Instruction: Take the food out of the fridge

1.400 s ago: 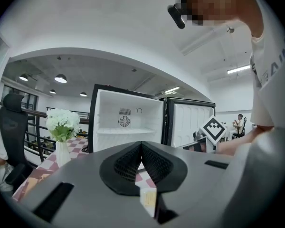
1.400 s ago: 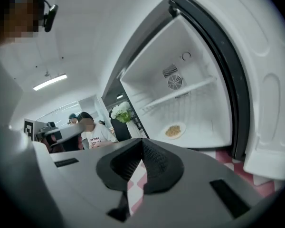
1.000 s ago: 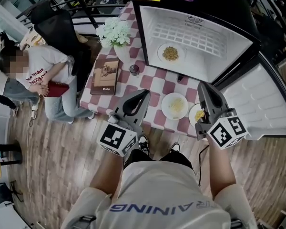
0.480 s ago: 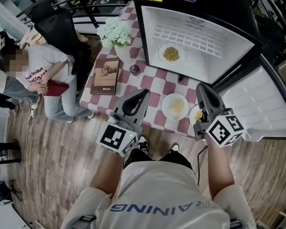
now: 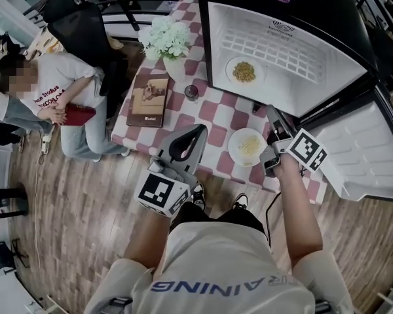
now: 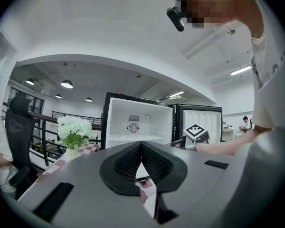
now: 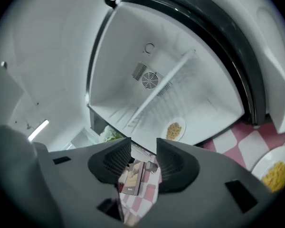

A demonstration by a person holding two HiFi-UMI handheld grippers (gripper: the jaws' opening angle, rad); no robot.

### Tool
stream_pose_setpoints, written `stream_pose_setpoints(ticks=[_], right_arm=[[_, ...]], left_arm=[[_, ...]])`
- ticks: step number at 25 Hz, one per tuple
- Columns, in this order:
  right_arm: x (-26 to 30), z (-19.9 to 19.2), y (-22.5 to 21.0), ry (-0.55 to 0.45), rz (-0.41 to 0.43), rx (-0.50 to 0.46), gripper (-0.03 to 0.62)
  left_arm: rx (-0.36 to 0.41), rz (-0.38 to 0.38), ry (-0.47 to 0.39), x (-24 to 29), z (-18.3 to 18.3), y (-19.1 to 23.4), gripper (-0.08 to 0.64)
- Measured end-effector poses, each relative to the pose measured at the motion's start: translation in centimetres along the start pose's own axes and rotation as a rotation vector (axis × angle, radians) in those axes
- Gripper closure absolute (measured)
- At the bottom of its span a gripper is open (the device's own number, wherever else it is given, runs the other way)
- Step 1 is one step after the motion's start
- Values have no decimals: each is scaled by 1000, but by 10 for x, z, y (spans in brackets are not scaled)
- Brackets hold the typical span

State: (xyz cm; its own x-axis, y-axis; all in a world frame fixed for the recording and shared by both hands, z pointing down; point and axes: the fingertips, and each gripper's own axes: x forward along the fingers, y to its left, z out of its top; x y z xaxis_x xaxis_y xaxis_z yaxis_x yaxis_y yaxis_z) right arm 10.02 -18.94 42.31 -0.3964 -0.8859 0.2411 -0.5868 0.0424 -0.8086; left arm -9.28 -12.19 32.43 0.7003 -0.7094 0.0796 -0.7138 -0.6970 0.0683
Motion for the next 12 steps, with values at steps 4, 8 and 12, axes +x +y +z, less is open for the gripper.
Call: stream_pose_setpoints(ticks=[4,8,12], right_arm=[[39,-6,-31,0,-33,211,425],[74,-5,-56,-29,-65,363,420],[105,-7,-85,-39,-121,447,420]], left_arm=[[-9,1,7,2,-6,14,552],[-18,5,25,8,-15,31,552],[-33,6,52,15,-27,43,552]])
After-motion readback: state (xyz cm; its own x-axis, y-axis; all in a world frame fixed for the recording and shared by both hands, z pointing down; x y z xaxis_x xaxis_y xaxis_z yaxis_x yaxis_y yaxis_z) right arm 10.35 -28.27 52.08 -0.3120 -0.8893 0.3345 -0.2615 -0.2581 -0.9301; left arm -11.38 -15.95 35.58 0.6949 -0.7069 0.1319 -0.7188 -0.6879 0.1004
